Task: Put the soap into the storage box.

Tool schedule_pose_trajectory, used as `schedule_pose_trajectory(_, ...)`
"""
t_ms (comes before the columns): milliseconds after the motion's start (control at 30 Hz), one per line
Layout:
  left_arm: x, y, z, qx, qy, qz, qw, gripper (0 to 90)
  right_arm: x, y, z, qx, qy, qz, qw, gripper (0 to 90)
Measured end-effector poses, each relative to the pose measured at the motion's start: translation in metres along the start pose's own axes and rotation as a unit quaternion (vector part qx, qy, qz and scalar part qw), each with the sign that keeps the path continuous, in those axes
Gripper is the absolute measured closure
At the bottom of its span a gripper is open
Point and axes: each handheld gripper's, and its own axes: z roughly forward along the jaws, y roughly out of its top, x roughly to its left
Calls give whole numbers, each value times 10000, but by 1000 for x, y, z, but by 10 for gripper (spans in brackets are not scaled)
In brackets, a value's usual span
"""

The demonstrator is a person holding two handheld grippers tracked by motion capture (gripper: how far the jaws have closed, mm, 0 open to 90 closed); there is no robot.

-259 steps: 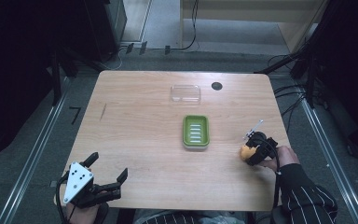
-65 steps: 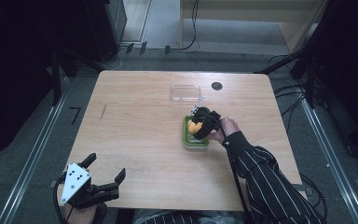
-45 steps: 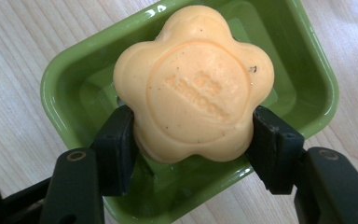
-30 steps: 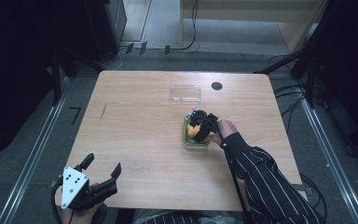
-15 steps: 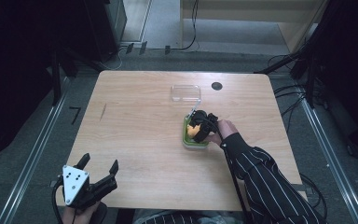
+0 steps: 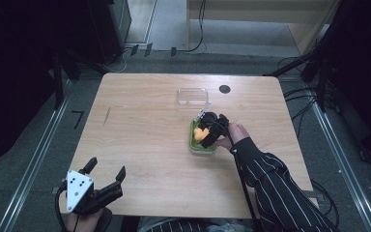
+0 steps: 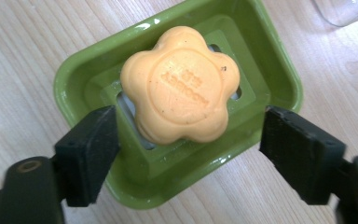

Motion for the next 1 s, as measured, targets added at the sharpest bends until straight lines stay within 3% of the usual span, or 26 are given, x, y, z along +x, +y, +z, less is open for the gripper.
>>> schedule_pose_trajectory(233,-4,2,6,48,-37,95,9999,137,-6,-11,-15,-135,79,153,9998,100)
schedule_pose_trajectory(533,-5,2,4,33,-31,91,9999,138,-13,-35,-34,-145,55,440,9989,71)
schedule_pose_trajectory(1000,-4,2,2,-28,-80,92,9999,138,-14,-61,-42,167,-35,775,9969,63)
